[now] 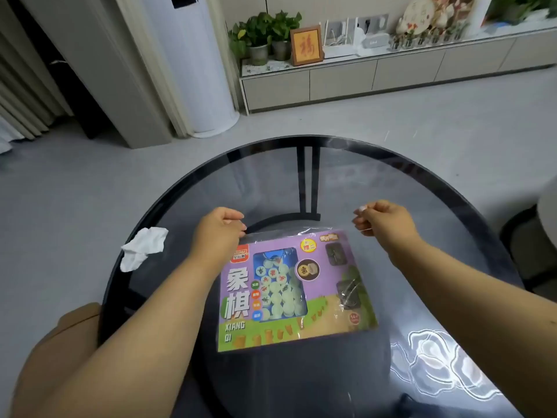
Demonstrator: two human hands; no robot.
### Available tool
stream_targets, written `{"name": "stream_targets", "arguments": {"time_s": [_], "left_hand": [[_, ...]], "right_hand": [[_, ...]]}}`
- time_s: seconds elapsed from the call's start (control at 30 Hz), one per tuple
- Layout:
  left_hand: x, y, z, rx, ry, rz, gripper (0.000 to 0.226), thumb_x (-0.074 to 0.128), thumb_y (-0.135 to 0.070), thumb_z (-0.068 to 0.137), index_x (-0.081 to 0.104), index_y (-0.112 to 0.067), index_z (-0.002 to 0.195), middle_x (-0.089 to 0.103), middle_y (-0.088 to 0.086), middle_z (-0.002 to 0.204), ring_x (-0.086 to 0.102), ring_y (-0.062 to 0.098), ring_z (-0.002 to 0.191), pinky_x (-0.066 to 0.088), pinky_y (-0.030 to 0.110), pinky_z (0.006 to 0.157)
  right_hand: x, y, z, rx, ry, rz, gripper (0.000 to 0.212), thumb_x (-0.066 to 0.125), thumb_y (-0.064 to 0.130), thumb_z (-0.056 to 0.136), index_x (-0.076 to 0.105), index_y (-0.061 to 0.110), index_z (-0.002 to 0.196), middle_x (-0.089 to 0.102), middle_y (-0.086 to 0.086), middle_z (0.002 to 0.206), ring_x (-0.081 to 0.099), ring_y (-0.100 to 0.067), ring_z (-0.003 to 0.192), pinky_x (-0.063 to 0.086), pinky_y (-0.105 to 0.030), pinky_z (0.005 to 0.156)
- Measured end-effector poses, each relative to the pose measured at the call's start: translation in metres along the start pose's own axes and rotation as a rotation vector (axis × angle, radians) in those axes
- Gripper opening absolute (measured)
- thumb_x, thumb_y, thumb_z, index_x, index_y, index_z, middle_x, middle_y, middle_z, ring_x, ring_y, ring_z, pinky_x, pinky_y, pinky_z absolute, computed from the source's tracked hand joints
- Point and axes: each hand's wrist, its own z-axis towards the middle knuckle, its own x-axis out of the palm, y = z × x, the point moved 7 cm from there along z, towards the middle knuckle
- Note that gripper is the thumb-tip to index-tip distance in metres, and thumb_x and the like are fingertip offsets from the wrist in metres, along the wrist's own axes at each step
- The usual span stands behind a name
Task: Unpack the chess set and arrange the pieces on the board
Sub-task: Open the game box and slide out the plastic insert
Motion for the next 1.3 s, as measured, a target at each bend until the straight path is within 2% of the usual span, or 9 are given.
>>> {"name": "stream_targets", "arguments": {"time_s": [0.23, 0.53, 0.67, 0.9, 1.13, 1.23, 1.3], "left_hand": [[0.021, 0.012, 0.019, 0.061, -0.019, -0.006, 0.013, 0.046, -0.018, 0.099, 0.058, -0.017, 0.104, 0.067, -0.002, 0.092, 0.064, 0.012, 0.079, 0.055, 0.029, 0.067], [0.039, 0.009, 0.034, 0.141, -0.064, -0.035, 0.021, 0.044, -0.007, 0.093, 0.061, -0.019, 0.094, 0.068, 0.001, 0.089, 0.065, 0.017, 0.084, 0.056, 0.036, 0.081], [0.043, 0.006, 0.038, 0.184, -0.068, -0.022, 0.023, 0.045, -0.007, 0.093, 0.059, -0.024, 0.086, 0.067, -0.001, 0.085, 0.066, 0.018, 0.085, 0.056, 0.040, 0.085], [0.044, -0.001, 0.033, 0.234, -0.077, -0.009, 0.021, 0.048, -0.008, 0.090, 0.060, -0.024, 0.084, 0.069, 0.001, 0.085, 0.066, 0.020, 0.085, 0.056, 0.042, 0.086], [0.034, 0.001, 0.012, 0.265, -0.134, 0.013, 0.022, 0.050, -0.011, 0.092, 0.059, -0.026, 0.079, 0.069, 0.003, 0.094, 0.065, 0.022, 0.089, 0.055, 0.037, 0.083], [0.028, 0.009, 0.000, 0.260, -0.165, 0.053, 0.021, 0.050, -0.017, 0.095, 0.056, -0.028, 0.078, 0.067, 0.001, 0.098, 0.064, 0.021, 0.092, 0.054, 0.036, 0.080], [0.022, 0.013, -0.008, 0.249, -0.186, 0.059, 0.020, 0.050, -0.018, 0.094, 0.057, -0.026, 0.077, 0.066, -0.001, 0.094, 0.064, 0.022, 0.089, 0.054, 0.036, 0.082]], "right_hand": [[0.007, -0.016, 0.018, -0.062, -0.046, 0.031, 0.013, 0.052, 0.010, 0.094, 0.061, 0.002, 0.091, 0.061, -0.006, 0.073, 0.055, -0.017, 0.068, 0.045, -0.024, 0.064], [0.015, -0.023, 0.032, -0.145, -0.064, 0.048, 0.017, 0.050, 0.013, 0.095, 0.060, 0.009, 0.082, 0.062, -0.005, 0.075, 0.055, -0.014, 0.066, 0.043, -0.024, 0.063], [0.019, -0.024, 0.034, -0.182, -0.061, 0.042, 0.017, 0.049, 0.015, 0.096, 0.061, 0.006, 0.088, 0.061, -0.003, 0.073, 0.055, -0.013, 0.065, 0.043, -0.024, 0.062], [0.025, -0.027, 0.032, -0.218, -0.055, 0.027, 0.021, 0.051, 0.016, 0.095, 0.059, 0.011, 0.076, 0.061, -0.004, 0.071, 0.054, -0.013, 0.062, 0.043, -0.021, 0.059], [0.017, -0.029, 0.016, -0.233, -0.064, 0.069, 0.016, 0.051, 0.017, 0.095, 0.060, 0.007, 0.087, 0.059, -0.005, 0.071, 0.051, -0.014, 0.060, 0.041, -0.021, 0.056], [0.012, -0.032, 0.007, -0.210, -0.065, 0.068, 0.017, 0.050, 0.019, 0.096, 0.058, 0.005, 0.096, 0.057, -0.006, 0.072, 0.051, -0.015, 0.061, 0.041, -0.025, 0.057], [0.010, -0.036, 0.001, -0.164, -0.056, 0.047, 0.018, 0.048, 0.024, 0.096, 0.055, 0.008, 0.100, 0.053, -0.008, 0.072, 0.049, -0.018, 0.060, 0.040, -0.028, 0.057]]}}
